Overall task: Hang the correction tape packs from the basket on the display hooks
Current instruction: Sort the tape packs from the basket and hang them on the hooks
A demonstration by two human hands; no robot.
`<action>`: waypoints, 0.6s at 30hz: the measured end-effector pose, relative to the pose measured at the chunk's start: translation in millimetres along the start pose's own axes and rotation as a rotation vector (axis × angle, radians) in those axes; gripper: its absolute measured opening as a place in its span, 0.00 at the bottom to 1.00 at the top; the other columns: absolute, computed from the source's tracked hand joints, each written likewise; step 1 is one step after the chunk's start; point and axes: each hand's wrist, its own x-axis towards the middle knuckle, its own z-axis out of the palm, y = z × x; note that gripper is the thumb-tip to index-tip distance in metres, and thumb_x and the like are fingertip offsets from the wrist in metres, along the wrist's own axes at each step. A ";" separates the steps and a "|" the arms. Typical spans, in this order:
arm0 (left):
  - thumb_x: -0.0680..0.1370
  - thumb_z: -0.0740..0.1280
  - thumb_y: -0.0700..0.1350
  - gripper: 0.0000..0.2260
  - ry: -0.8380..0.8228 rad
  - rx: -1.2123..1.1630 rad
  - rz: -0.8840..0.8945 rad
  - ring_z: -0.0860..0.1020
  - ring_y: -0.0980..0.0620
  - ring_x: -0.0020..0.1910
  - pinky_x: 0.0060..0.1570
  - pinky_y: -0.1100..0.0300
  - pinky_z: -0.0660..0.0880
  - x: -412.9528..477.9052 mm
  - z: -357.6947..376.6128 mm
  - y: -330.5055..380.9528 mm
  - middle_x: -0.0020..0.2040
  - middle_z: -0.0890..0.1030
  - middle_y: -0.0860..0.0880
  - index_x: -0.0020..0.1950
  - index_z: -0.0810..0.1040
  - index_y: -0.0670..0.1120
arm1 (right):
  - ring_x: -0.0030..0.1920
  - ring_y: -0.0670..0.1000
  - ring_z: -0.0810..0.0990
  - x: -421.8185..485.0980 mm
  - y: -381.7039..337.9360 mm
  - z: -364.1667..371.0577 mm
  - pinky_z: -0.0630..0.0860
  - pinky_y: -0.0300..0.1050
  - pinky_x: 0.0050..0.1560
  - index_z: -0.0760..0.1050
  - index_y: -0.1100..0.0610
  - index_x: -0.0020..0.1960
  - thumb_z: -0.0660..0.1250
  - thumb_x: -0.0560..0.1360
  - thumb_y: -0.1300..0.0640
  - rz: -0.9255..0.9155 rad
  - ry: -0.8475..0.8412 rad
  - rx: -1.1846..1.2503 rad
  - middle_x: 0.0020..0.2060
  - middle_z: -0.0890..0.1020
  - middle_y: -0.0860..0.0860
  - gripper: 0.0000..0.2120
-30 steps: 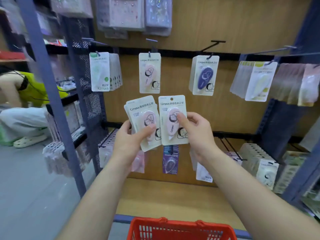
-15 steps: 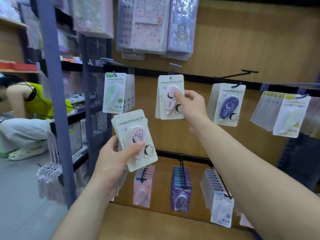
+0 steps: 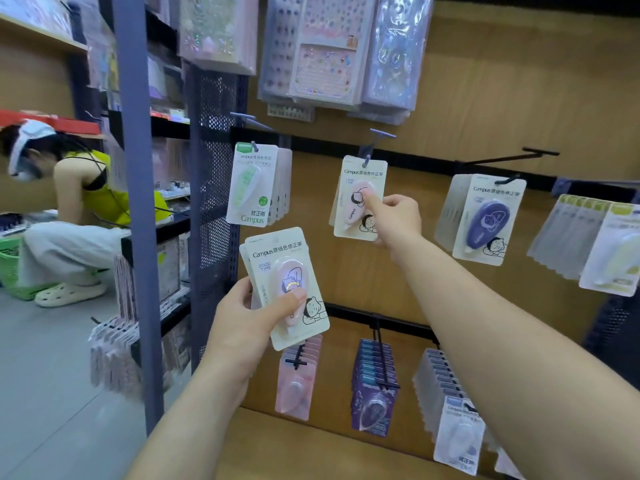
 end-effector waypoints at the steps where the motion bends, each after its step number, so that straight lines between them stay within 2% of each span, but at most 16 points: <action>1: 0.73 0.77 0.42 0.14 0.003 0.004 0.002 0.87 0.52 0.45 0.43 0.56 0.81 -0.2 -0.4 -0.2 0.49 0.88 0.53 0.57 0.82 0.50 | 0.48 0.54 0.85 1.9 2.1 1.6 0.84 0.57 0.51 0.77 0.54 0.48 0.72 0.75 0.40 0.021 -0.001 -0.017 0.43 0.85 0.50 0.17; 4: 0.73 0.77 0.44 0.14 0.003 -0.002 -0.017 0.87 0.51 0.46 0.45 0.51 0.83 0.2 -2.1 -1.3 0.50 0.88 0.52 0.58 0.82 0.50 | 0.56 0.52 0.78 -8.0 16.3 0.1 0.77 0.52 0.58 0.74 0.54 0.62 0.70 0.76 0.39 0.027 0.063 -0.200 0.56 0.79 0.49 0.23; 6: 0.73 0.77 0.44 0.14 -0.008 -0.003 -0.035 0.87 0.49 0.47 0.49 0.45 0.84 0.6 -2.9 -2.6 0.51 0.88 0.52 0.58 0.82 0.49 | 0.57 0.50 0.76 -32.3 28.2 -6.1 0.74 0.48 0.56 0.73 0.52 0.64 0.69 0.76 0.40 -0.082 0.112 -0.288 0.58 0.76 0.47 0.22; 7: 0.74 0.77 0.45 0.15 -0.015 -0.001 -0.041 0.87 0.49 0.47 0.51 0.43 0.84 0.8 -3.0 -3.2 0.51 0.88 0.51 0.59 0.82 0.49 | 0.55 0.48 0.77 -47.3 33.9 -9.3 0.73 0.46 0.54 0.75 0.51 0.61 0.69 0.77 0.42 -0.128 0.064 -0.230 0.55 0.78 0.47 0.18; 9: 0.74 0.77 0.45 0.15 -0.025 0.006 -0.049 0.87 0.49 0.48 0.53 0.42 0.83 1.1 -2.2 -5.0 0.51 0.88 0.51 0.59 0.81 0.49 | 0.48 0.47 0.81 -78.0 43.7 -12.3 0.76 0.43 0.49 0.79 0.52 0.53 0.69 0.79 0.47 -0.106 -0.188 -0.044 0.49 0.83 0.49 0.09; 12: 0.72 0.78 0.47 0.17 -0.044 0.004 -0.057 0.87 0.46 0.49 0.54 0.39 0.82 -0.2 1.6 -7.3 0.52 0.88 0.50 0.60 0.81 0.50 | 0.47 0.50 0.84 -114.1 53.9 -12.9 0.79 0.45 0.45 0.80 0.53 0.54 0.69 0.80 0.49 -0.072 -0.544 -0.018 0.49 0.86 0.50 0.08; 16: 0.63 0.79 0.56 0.29 -0.061 -0.028 -0.049 0.86 0.43 0.50 0.55 0.37 0.81 -3.4 7.2 -7.7 0.54 0.87 0.48 0.62 0.80 0.50 | 0.48 0.47 0.84 -136.0 61.7 -10.8 0.77 0.36 0.41 0.78 0.50 0.59 0.74 0.77 0.50 -0.104 -0.576 0.050 0.49 0.85 0.48 0.12; 18: 0.61 0.78 0.59 0.33 -0.066 -0.043 -0.036 0.86 0.42 0.52 0.55 0.38 0.81 -4.0 10.0 -9.0 0.55 0.87 0.47 0.63 0.79 0.49 | 0.49 0.49 0.85 -139.9 62.4 -9.9 0.79 0.38 0.43 0.78 0.48 0.59 0.75 0.76 0.51 -0.091 -0.576 0.085 0.49 0.85 0.47 0.12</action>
